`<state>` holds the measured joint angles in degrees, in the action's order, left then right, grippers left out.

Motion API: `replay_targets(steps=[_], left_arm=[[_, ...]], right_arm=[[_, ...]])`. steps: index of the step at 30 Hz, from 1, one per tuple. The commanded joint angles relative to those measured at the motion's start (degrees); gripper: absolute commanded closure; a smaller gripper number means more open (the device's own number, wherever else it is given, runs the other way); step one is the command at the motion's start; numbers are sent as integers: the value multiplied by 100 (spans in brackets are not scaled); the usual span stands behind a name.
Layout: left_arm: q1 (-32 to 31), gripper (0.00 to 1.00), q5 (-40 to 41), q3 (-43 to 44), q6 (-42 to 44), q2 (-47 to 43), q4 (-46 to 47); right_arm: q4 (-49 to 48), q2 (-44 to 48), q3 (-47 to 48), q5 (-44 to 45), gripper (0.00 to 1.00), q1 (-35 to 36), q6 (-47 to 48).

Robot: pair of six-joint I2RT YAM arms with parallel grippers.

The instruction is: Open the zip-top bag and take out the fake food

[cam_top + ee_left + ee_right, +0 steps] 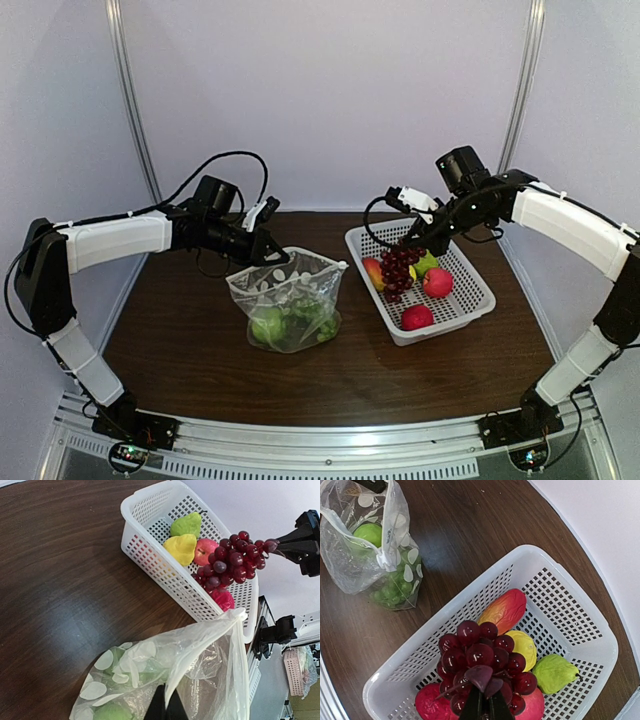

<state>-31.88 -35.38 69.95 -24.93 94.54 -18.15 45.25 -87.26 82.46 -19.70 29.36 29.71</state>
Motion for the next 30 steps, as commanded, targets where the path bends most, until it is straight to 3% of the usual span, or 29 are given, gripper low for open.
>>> replay_targets(steps=[1,8,12,13,16,19,24,30], left_arm=[[-11,100,-9,83,93,42,-39],[-11,100,-5,92,128,34,-38],[-11,100,-14,97,150,41,-39],[-11,100,-13,95,159,33,-39],[-11,100,-22,80,172,44,-39],[-11,100,-32,45,160,40,-32],[-27,100,-131,10,111,23,-13],[-29,100,-113,0,62,-58,-2]], right_arm=[[-287,-256,-86,98,100,-209,-125],[188,-581,-56,154,99,-486,-135],[460,-655,-109,202,91,-586,-56],[532,-689,-105,222,88,-604,-47],[783,-854,49,221,60,-614,-27],[1027,-996,414,-58,50,-609,-56],[873,-1056,859,-725,49,-407,-237],[613,-1327,1725,-794,52,179,-151]])
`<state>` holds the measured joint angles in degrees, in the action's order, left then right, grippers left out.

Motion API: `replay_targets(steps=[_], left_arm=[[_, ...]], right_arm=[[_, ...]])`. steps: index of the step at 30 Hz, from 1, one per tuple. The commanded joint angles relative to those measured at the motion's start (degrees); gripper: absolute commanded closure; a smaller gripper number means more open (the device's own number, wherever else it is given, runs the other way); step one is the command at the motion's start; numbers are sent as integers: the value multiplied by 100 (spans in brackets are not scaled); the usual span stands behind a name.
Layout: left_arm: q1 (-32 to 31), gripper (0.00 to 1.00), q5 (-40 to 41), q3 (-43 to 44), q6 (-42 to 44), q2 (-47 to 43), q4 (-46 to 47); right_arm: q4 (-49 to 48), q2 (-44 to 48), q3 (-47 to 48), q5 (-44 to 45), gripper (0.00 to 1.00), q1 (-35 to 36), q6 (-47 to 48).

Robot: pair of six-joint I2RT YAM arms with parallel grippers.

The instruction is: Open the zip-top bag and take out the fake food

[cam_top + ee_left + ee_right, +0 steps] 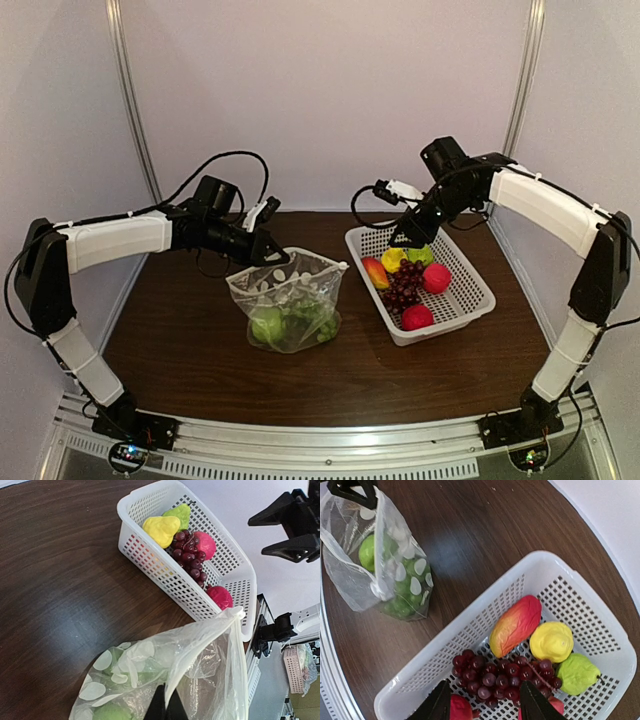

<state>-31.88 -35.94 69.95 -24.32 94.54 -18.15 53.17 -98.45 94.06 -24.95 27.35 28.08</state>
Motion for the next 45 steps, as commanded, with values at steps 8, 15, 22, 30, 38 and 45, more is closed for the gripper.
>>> replay_targets(steps=[8,15,22,30,38,45], left_arm=[[-106,100,-70,20,-80,-106,22],[-143,100,-136,-32,-32,-205,22],[-143,100,-244,-77,63,-244,84],[-143,100,-419,-261,-3,-196,378],[-143,100,-256,-474,10,-37,500],[-189,100,-530,-456,-127,-15,800]], right_arm=[[-204,-1183,2025,-428,59,1427,128],[-185,-1701,2221,-295,69,2149,471],[-189,-1981,1994,180,78,2440,611],[100,-2392,1998,673,84,2532,870],[389,-2652,1858,798,85,2648,1298],[649,-2756,1983,935,78,2950,1649]])
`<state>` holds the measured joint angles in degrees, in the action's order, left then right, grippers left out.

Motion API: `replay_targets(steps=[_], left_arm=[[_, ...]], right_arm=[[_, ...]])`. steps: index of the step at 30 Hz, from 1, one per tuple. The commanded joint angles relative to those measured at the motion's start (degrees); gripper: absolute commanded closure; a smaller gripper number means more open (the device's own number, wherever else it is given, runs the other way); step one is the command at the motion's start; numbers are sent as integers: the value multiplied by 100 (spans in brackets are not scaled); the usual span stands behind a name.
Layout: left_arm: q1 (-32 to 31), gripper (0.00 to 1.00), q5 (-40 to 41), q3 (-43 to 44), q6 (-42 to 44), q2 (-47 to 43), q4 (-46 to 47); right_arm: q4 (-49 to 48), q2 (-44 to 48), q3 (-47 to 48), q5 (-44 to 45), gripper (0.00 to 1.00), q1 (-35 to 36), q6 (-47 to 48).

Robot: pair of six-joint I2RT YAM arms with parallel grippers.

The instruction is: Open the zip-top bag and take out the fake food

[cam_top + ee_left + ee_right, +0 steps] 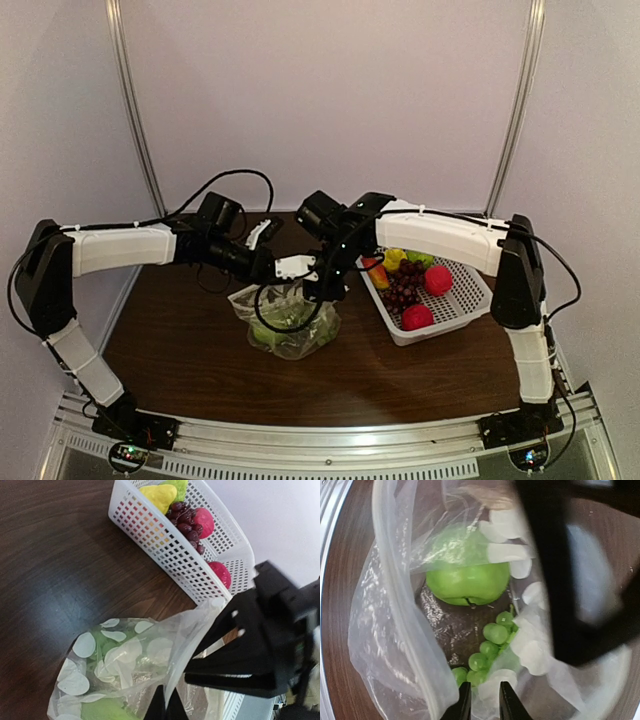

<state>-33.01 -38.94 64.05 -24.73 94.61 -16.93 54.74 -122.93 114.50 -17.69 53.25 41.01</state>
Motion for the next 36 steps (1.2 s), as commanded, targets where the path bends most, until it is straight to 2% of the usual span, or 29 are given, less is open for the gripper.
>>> replay_targets(steps=[1,5,13,19,24,28,33,36], left_arm=[[-107,100,-271,160,-85,-48,719],[-271,100,-481,295,-33,-167,908],[-407,100,-763,381,72,-295,1003],[-413,100,-607,324,102,-225,820],[-407,100,-503,276,78,-182,788],[-407,100,-340,265,32,-94,794],[-407,100,-283,356,-89,188,839],[-407,100,-214,380,-140,266,874]], right_arm=[[543,-324,-7,213,78,416,363],[644,-248,132,370,77,624,453],[448,-80,-242,955,76,792,651],[326,-235,-400,1624,77,761,555],[55,-188,-831,1743,61,727,598],[-137,-251,-1133,2098,53,714,587],[-749,-414,-1422,2730,54,682,396],[-1434,-407,-1536,3265,59,662,101]])
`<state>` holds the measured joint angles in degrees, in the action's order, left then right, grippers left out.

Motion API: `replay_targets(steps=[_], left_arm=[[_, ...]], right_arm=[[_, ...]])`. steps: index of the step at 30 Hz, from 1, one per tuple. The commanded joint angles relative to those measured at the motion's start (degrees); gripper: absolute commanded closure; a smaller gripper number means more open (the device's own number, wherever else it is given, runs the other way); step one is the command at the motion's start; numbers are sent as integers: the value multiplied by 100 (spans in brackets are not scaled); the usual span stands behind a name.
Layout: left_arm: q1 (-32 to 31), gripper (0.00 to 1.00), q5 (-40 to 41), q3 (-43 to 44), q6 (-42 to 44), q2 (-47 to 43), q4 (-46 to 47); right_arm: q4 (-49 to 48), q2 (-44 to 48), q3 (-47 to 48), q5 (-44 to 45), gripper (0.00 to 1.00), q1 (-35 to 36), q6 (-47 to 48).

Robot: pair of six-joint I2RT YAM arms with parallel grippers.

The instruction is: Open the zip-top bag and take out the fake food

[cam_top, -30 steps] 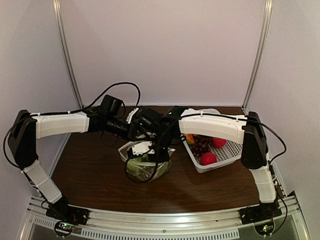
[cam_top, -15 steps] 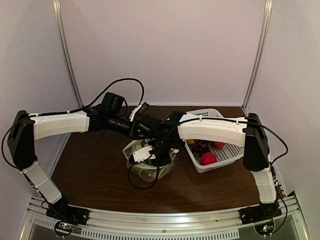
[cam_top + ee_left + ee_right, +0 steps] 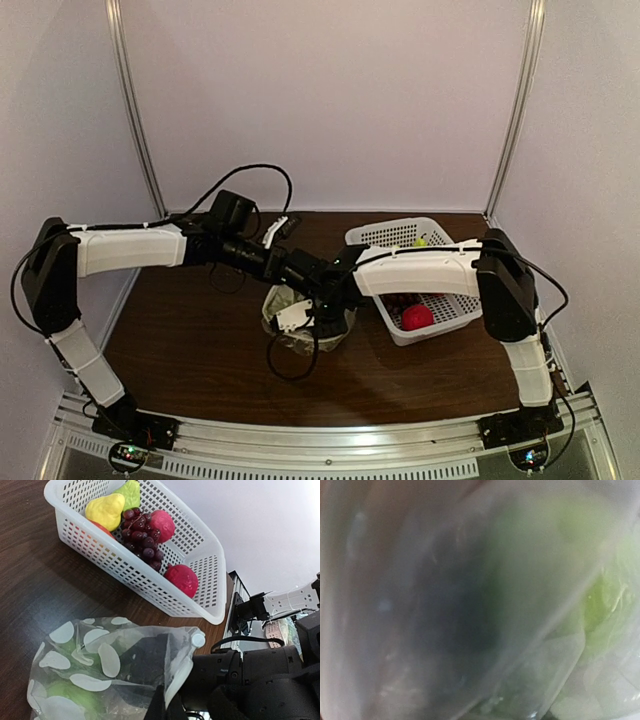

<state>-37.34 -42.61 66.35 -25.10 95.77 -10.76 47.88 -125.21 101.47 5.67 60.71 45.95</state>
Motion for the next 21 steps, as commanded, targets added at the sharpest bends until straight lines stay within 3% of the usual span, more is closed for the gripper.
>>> replay_targets(steps=[1,3,6,8,12,18,21], left_arm=[[25,100,170,150,-122,171,271],[25,100,179,159,-147,206,274],[25,100,199,174,-178,207,277],[25,100,219,206,-187,206,277],[25,100,275,275,-203,210,256],[46,100,527,395,-225,197,58],[111,100,673,460,-336,206,22]], right_arm=[[-945,-138,-282,1057,60,-85,-470],[-1319,-37,-414,1375,59,-81,-560],[-1793,15,-665,1933,48,-83,-404],[-1996,-54,-780,2229,49,-108,-274],[-1868,-245,-735,2258,73,-156,-284],[-1596,410,-573,1585,99,-14,-362],[-1323,860,-391,926,100,47,-495]])
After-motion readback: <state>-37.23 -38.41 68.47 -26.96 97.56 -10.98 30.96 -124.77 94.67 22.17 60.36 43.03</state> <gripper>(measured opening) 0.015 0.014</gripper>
